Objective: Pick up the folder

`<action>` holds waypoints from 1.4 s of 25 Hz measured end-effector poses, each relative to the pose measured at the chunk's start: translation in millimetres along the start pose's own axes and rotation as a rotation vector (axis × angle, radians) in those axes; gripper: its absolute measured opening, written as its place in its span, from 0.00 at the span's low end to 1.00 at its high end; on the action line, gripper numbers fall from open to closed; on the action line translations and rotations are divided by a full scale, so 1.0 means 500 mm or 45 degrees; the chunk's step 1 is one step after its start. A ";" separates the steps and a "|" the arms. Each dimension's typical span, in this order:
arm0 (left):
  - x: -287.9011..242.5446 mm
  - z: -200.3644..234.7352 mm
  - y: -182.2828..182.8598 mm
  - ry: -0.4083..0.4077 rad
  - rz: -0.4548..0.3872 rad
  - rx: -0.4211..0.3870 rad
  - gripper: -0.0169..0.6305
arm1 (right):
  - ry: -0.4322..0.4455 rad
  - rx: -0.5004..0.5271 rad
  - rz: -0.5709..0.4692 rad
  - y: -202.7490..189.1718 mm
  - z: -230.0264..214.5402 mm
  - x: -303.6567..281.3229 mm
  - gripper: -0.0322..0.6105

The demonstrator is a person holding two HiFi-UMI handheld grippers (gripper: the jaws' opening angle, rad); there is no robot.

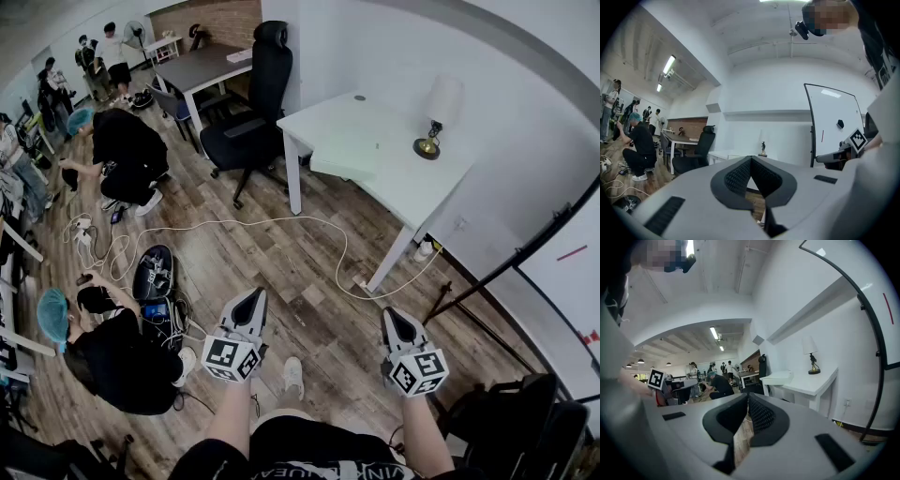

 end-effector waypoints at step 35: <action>-0.395 0.346 -0.075 -0.191 0.012 0.060 0.05 | -0.153 -0.261 -0.037 0.039 -0.065 -0.501 0.10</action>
Point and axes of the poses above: the fingertips, and each gripper's own axes: x backward along the fingers, z to its left, y out of its top, the point moved 7 cm from there along x, backward along the fingers, and after that the axes turned 8 degrees about -x, right-handed, at the moved point
